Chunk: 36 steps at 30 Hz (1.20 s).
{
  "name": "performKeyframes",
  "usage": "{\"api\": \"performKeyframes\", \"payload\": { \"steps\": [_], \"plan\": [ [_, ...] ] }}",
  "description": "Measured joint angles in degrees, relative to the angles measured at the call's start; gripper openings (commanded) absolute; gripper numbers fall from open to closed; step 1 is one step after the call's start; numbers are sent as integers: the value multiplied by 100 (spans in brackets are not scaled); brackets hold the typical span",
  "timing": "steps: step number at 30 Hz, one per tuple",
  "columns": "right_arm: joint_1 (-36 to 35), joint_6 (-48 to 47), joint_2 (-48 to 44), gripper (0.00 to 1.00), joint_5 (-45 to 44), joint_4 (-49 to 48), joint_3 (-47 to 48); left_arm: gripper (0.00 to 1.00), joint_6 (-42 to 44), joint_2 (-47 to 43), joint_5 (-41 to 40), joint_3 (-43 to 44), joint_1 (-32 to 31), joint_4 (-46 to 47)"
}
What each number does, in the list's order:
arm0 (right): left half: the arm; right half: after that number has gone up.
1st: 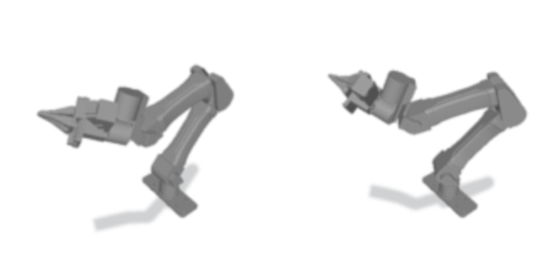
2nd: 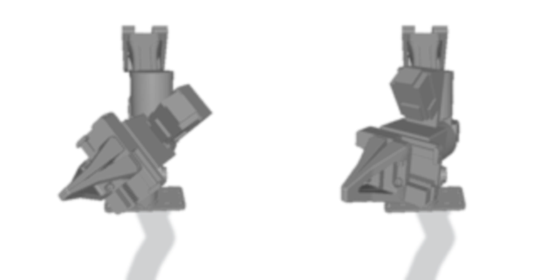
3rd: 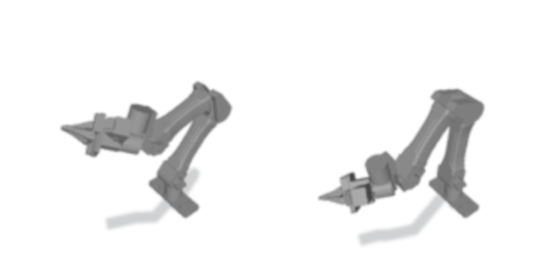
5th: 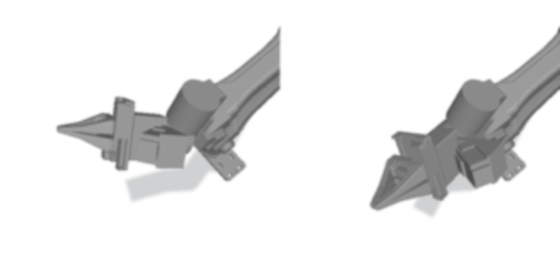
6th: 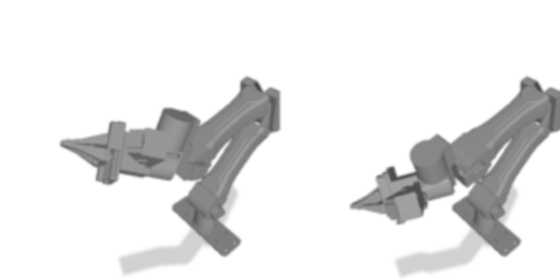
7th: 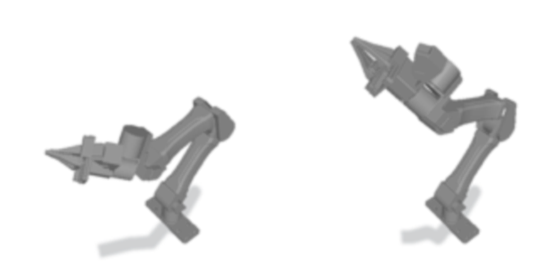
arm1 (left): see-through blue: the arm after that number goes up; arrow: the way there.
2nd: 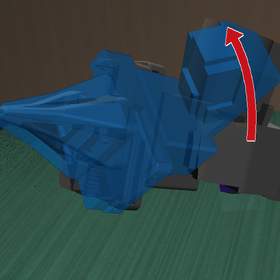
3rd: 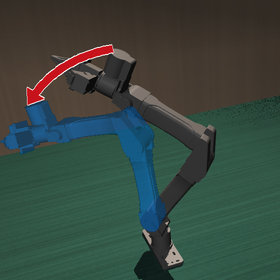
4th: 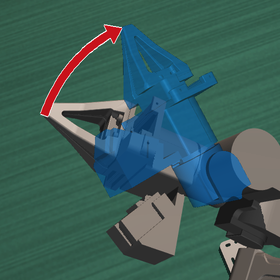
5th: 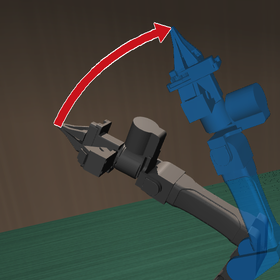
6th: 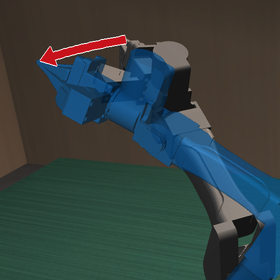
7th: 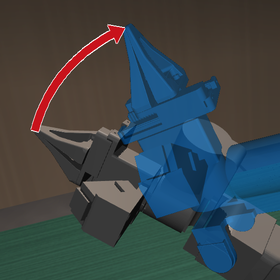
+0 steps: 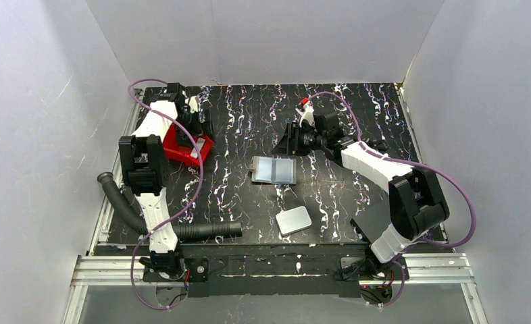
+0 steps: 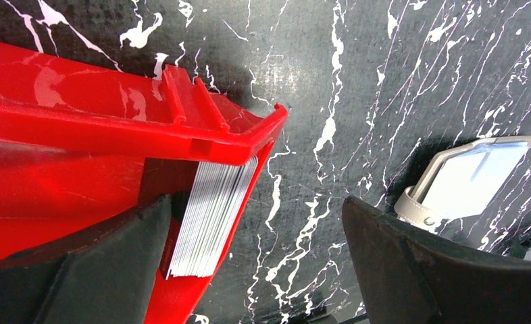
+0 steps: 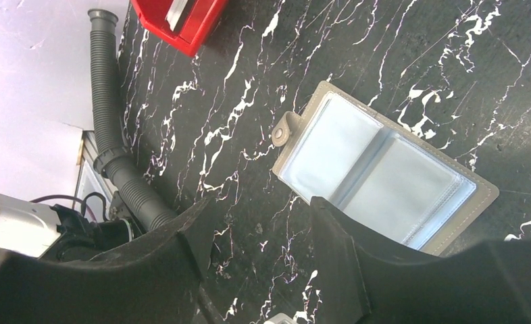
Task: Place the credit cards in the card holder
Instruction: Pick up the credit card from the storage box.
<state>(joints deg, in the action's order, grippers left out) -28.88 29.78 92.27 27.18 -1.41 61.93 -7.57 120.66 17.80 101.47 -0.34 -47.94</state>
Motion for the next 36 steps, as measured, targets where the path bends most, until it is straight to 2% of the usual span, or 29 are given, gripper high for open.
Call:
{"api": "performKeyframes", "payload": {
  "steps": [15, 26, 31, 34, 36],
  "plan": [
    [0, 28, 0, 60, 44, -52, -2, 65, -170, -260, 181, -503, 24, 345],
    [0, 42, 2, 59, 70, -164, -2, 56, -260, -568, 278, -549, 22, 463],
    [0, 48, 2, 59, 116, -197, -48, 77, -258, -568, 232, -555, 22, 439],
    [0, 46, 2, 59, 140, -201, -103, 94, -249, -577, 76, -581, 22, 439],
    [0, 50, 2, 59, 151, -212, -116, 98, -236, -584, -37, -597, 22, 431]
  ]
}}
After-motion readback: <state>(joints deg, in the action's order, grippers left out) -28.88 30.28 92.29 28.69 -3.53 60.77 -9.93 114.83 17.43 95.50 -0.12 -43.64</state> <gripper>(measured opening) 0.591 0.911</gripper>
